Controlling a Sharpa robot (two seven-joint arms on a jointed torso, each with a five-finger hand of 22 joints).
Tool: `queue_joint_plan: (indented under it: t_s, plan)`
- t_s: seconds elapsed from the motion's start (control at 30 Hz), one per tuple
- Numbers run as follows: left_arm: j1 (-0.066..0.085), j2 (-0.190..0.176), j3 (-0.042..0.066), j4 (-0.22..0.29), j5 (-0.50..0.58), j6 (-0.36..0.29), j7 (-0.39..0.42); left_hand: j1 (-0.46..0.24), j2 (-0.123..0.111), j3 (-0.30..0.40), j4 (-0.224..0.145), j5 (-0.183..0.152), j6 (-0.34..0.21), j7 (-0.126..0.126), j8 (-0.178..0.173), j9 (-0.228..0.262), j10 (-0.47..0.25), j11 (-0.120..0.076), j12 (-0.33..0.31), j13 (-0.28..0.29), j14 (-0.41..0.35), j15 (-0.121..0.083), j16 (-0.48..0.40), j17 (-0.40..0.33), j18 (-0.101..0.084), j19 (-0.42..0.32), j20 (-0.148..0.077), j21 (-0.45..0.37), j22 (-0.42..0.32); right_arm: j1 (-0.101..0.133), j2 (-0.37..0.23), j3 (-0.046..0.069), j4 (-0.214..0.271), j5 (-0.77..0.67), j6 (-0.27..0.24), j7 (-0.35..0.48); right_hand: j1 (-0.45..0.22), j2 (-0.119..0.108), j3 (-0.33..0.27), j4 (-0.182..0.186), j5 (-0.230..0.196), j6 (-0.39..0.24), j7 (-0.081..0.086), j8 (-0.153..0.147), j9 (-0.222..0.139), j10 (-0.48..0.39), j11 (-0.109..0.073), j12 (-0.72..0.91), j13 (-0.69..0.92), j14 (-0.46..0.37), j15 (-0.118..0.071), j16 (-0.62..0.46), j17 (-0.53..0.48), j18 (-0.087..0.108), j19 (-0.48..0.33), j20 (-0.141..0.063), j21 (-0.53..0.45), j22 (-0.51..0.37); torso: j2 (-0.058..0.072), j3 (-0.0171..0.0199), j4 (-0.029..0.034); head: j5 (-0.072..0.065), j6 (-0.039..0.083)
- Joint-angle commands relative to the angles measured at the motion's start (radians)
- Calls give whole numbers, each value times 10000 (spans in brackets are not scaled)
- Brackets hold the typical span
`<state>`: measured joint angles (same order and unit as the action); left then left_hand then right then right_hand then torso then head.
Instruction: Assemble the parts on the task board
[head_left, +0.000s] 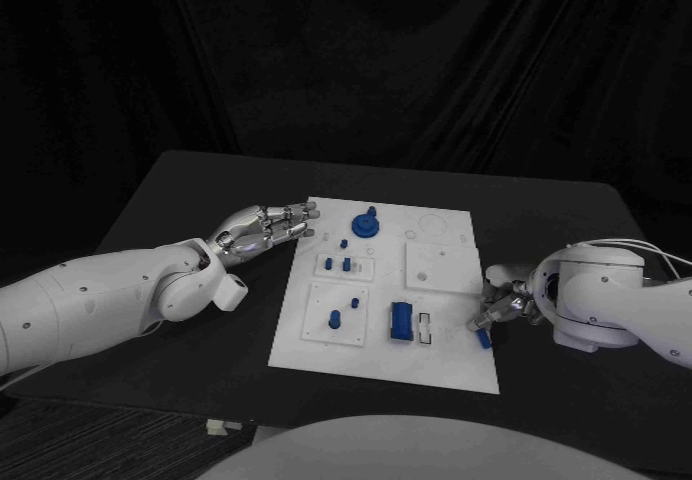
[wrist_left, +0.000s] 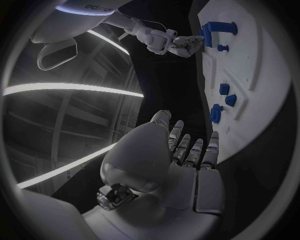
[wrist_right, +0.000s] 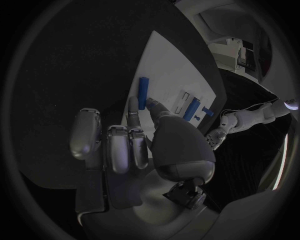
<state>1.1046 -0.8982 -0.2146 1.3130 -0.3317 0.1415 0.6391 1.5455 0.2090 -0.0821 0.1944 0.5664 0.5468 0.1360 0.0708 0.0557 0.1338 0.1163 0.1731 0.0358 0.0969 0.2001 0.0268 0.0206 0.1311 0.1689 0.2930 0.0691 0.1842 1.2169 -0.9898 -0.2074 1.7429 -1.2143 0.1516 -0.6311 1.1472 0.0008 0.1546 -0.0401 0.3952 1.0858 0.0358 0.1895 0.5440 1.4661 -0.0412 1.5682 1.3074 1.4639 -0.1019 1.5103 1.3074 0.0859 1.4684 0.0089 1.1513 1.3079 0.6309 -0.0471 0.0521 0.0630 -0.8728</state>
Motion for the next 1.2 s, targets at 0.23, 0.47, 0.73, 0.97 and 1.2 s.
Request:
queue_joint_plan:
  t_s: [0.23, 0.47, 0.73, 0.97, 1.2]
  plan:
    - [-17, 0, 9, 24, 65, 80, 124, -20, -99, 74, 5, 72, 43, 15, 59, 8, 58, 12, 14, 6, 58, -14, 61, 13, -122, 66, 15, 62, -12, -53, 51, -9, 127, 1326, -1144, -8, 319, 36, 501, -635, 1029, -519, 218, -325, -145, 1047, 192, 25, 2634, 625, 136, -106, -25, -31, -78, 88, -194, 1510, 3, -2, 3, 18, 2]
    - [-20, 10, 9, 17, 65, 89, 122, -20, -100, 79, 2, 73, 35, 16, 58, 7, 56, 14, 11, 5, 54, -13, 60, 12, -125, 65, 15, 61, -15, -52, 3, -7, 256, 2606, -2053, 113, 256, 62, 1011, -1092, 2458, -460, 278, -182, -180, 1047, 245, 25, 2634, 628, 193, -104, -24, -30, -74, 157, -163, 1525, -1, 1, 1, 41, 2]
    - [-23, 17, 9, 4, 65, 95, 107, -20, -100, 79, 2, 73, 35, 16, 58, 7, 56, 14, 11, 5, 54, -13, 60, 12, -125, 65, 15, 61, -15, -31, -93, -5, 417, 3835, -2537, 170, -31, 88, 1250, -1186, 2900, -431, 280, -114, -234, 1047, 247, 25, 2634, 631, 196, -97, -10, -33, -70, 171, -133, 1532, -1, -2, 6, 45, 2]
    - [-25, 31, 9, -5, 65, 107, 87, -20, -100, 79, 2, 73, 35, 16, 58, 7, 56, 14, 11, 5, 54, -13, 60, 12, -125, 65, 15, 61, -15, 59, -90, -4, 504, 4761, -2826, 189, -147, 87, 1298, -1182, 2981, -424, 277, -96, -254, 1047, 246, 25, 2634, 636, 196, -88, 15, -37, -63, 173, -105, 1538, -1, -3, 3, 18, 2]
    - [-28, 42, 9, -9, 65, 126, 69, -20, -100, 79, 2, 73, 35, 16, 58, 7, 56, 14, 11, 5, 54, -13, 60, 12, -125, 65, 15, 61, -15, 90, 91, -4, 422, 5324, -2898, 189, -231, 114, 1337, -1162, 3035, -422, 272, -79, -264, 1047, 245, 25, 2634, 638, 195, -85, 21, -35, -64, 175, -109, 1537, -3, -2, 3, 7, 2]
